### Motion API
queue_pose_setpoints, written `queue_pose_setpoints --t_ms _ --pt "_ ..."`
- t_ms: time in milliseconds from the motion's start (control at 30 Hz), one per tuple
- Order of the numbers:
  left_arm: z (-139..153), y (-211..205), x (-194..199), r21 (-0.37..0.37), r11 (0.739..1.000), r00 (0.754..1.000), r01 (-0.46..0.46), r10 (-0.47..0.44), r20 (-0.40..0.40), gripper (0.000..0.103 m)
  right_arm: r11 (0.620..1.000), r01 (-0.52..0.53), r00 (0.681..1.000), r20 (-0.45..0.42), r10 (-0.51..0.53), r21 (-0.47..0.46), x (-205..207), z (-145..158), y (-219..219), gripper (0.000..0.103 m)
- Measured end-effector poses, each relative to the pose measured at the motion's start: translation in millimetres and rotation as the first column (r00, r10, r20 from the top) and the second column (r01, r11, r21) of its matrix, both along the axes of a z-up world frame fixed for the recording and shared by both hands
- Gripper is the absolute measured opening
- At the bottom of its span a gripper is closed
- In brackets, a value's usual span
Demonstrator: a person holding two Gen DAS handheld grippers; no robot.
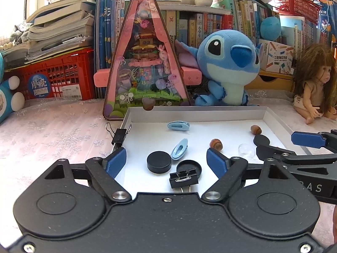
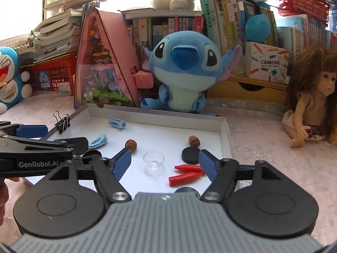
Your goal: Organize rigid objects
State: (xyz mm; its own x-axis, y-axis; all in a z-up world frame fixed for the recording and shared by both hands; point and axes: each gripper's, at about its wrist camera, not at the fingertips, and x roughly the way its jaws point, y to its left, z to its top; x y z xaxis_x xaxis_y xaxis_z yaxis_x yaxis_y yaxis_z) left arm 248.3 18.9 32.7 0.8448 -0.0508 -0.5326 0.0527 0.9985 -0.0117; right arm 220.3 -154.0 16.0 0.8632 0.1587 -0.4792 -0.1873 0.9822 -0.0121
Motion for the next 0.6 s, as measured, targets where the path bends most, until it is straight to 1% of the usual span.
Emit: queue_pose_setpoints --t_ms 267,600 --pt "11 0 -24 -0.015 1.0 1.0 -0.006 0.007 0.014 0.085 0.999 0.037 0.999 0.021 -0.037 0.006 -20 9 -11 0.085" --pt "18 0 -62 -0.011 1.0 1.0 0.0 0.001 0.03 0.087 0.997 0.073 0.997 0.033 -0.073 0.009 -51 15 -25 0.086"
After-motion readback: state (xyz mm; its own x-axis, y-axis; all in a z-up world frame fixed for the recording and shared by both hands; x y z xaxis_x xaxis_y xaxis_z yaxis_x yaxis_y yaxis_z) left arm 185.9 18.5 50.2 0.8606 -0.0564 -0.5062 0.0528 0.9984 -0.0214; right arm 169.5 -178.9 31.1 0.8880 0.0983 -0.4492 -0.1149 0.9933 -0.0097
